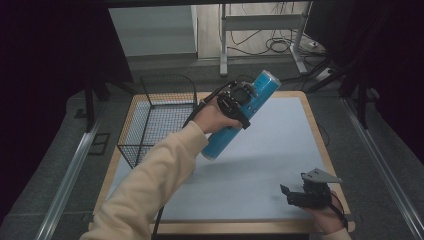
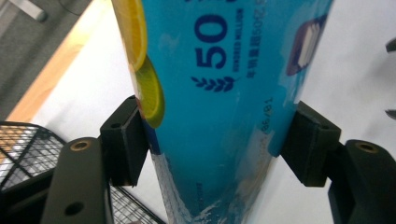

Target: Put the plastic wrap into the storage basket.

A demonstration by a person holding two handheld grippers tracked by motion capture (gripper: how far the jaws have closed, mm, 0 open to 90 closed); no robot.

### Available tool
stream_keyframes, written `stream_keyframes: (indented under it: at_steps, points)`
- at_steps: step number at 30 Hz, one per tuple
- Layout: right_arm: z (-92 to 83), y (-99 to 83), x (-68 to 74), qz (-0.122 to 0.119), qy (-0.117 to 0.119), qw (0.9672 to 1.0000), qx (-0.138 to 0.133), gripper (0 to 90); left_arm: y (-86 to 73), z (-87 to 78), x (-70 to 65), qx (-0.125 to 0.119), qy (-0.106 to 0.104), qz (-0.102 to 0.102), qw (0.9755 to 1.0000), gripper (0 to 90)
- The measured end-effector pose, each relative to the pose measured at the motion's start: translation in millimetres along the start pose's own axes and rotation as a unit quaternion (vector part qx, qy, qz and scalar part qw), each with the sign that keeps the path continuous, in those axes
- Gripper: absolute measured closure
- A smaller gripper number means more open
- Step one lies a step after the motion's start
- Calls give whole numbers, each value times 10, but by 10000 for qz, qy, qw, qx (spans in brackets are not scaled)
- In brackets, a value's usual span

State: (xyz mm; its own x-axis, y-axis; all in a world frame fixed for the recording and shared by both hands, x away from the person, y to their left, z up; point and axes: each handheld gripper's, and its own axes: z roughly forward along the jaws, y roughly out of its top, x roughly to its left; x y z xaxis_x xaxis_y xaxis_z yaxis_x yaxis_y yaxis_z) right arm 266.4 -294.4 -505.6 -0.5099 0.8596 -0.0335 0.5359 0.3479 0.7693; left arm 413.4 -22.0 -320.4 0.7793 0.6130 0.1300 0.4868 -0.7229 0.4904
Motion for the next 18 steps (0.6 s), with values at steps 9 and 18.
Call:
stream_keyframes:
  at_steps: [9, 18]
  points:
    - [-1, -1, -10, 22, -5, 10000, -8, 142, 81, -60, 117, -4, 175, -67, 9998, 319]
    - [-7, -1, -15, 29, -20, 10000, -12, 143, 183, -100, 210, 43, 307, -74, 9995, 319]
